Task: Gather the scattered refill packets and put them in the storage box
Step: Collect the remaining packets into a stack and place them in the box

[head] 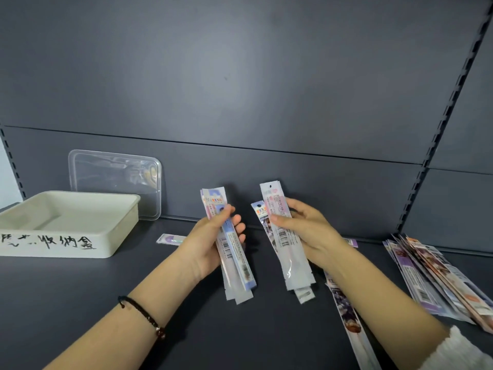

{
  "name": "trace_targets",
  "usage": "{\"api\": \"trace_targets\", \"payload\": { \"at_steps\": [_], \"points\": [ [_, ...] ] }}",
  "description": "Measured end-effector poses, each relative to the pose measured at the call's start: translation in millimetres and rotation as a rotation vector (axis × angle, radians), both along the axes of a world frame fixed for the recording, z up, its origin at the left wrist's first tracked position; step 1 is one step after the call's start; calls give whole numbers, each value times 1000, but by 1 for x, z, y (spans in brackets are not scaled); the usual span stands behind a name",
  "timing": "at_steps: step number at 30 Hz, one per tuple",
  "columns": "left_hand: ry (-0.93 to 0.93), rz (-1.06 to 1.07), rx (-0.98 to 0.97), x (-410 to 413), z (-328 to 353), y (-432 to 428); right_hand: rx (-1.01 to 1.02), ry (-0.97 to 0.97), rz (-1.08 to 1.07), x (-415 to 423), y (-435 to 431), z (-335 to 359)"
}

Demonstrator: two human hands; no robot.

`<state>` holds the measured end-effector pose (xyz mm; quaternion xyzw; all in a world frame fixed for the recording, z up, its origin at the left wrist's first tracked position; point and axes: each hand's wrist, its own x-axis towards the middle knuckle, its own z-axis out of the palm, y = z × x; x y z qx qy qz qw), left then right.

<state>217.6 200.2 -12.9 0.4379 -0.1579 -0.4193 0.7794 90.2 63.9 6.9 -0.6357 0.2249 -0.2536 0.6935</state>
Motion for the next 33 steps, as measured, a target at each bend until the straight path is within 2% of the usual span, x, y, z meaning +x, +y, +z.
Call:
{"api": "trace_targets", "payload": {
  "at_steps": [4, 7, 11, 17, 20, 23, 26, 33],
  "points": [
    [-81, -63, -4, -8, -4, -4, 63, -135, 20, 3, 14, -1],
    [-140, -146, -49, -13, -2, -3, -23, -185, 32, 6, 30, -2],
    [-167, -130, -110, -18, 1, -1, -314, -154, -29, 12, 44, -12],
    [-174, -140, -178, -23, 3, 0, -928, -20, -179, 14, 52, -24],
    [-174, -117, -207, -23, 4, -1, -1037, 22, -211, 17, 55, -26],
    [-227, -96, -216, -18, 7, 1, -1037, 41, -161, 16, 57, -22],
    [-264, -48, -252, -12, 15, 7, -868, -29, -156, 11, 56, -21],
    [-403, 78, -246, -9, 21, 11, -649, -142, -47, 9, 66, -17]
  ]
}}
